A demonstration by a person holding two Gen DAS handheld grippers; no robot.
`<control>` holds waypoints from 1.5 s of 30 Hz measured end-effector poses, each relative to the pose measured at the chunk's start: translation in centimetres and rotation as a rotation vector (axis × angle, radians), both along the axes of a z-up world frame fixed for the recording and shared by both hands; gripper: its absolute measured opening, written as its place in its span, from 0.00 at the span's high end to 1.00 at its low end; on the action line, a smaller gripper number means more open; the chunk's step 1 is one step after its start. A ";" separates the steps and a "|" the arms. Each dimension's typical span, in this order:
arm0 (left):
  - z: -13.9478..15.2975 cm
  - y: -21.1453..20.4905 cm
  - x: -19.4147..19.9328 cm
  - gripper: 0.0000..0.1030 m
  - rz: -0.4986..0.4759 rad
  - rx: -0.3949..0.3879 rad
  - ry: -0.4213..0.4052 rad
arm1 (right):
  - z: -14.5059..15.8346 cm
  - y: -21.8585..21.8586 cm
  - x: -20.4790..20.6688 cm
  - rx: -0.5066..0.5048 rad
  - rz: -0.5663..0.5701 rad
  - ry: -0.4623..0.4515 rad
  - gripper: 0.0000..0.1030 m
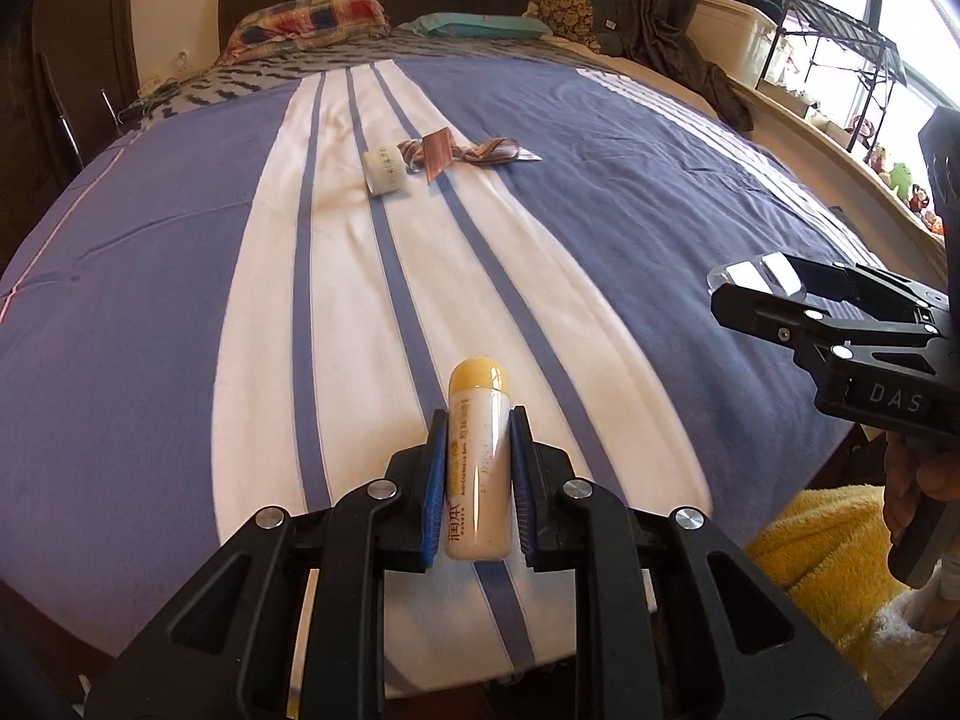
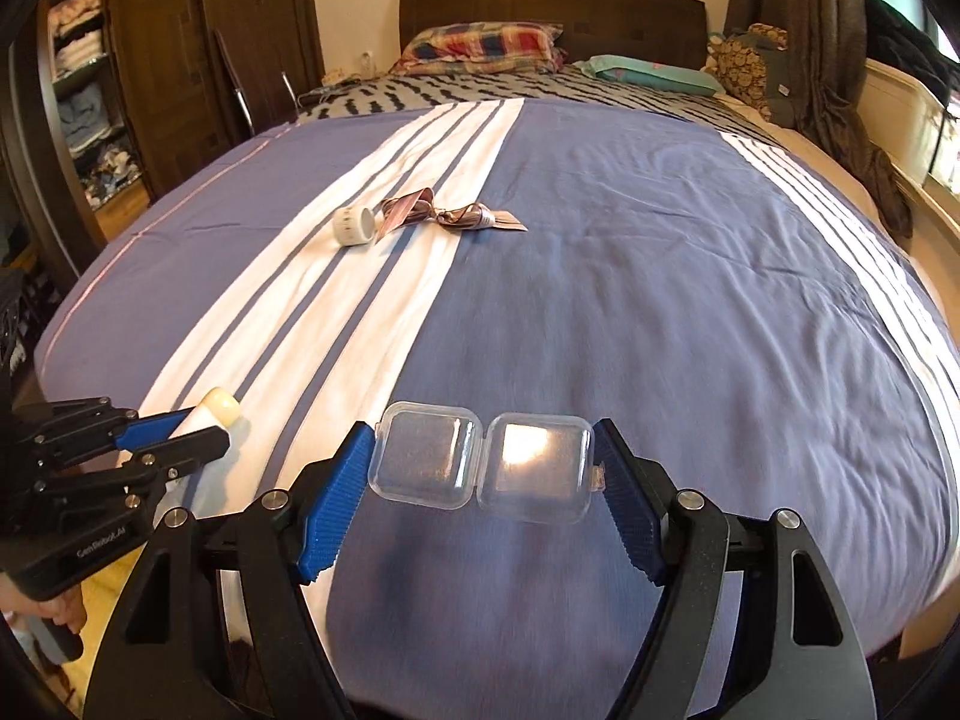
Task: Collect trash
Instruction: 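Lower both tools to the bin and release the plastic box and tube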
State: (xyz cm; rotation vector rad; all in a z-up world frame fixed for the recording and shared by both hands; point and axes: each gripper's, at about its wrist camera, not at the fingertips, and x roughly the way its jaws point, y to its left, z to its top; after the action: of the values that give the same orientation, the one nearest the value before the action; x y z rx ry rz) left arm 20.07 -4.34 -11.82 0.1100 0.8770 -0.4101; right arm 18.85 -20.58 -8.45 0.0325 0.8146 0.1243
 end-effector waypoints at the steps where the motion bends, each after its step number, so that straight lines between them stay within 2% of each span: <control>1: 0.3 0.1 -0.6 0.82 0.000 -0.002 -0.008 | 0.2 -0.1 -0.8 0.007 -0.004 -0.007 0.28; 7: 2.1 0.2 -5.0 0.82 -0.014 -0.019 -0.050 | 0.7 -0.6 -5.0 0.042 -0.007 -0.036 0.28; 14: 1.0 0.4 -9.1 0.82 -0.032 -0.049 -0.032 | -0.1 -0.5 -9.5 0.067 0.002 -0.035 0.28; 23: -1.9 0.8 -13.1 0.82 -0.052 -0.037 0.022 | -2.7 -0.1 -13.4 0.078 0.005 0.010 0.28; 28: -4.7 1.2 -14.3 0.82 -0.050 -0.026 0.083 | -4.9 -0.2 -14.6 0.089 -0.002 0.061 0.28; 35: -8.2 0.7 -14.9 0.82 -0.059 -0.003 0.164 | -8.2 0.4 -15.1 0.096 0.003 0.140 0.28; 45: -12.7 0.1 -14.6 0.82 -0.072 0.019 0.277 | -11.4 1.7 -14.9 0.116 0.024 0.236 0.28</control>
State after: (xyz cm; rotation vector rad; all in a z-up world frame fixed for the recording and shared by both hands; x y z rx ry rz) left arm 5.49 -4.29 -24.55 0.1041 1.1527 -0.4920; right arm 3.98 -18.91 -19.88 0.1490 1.0427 0.1929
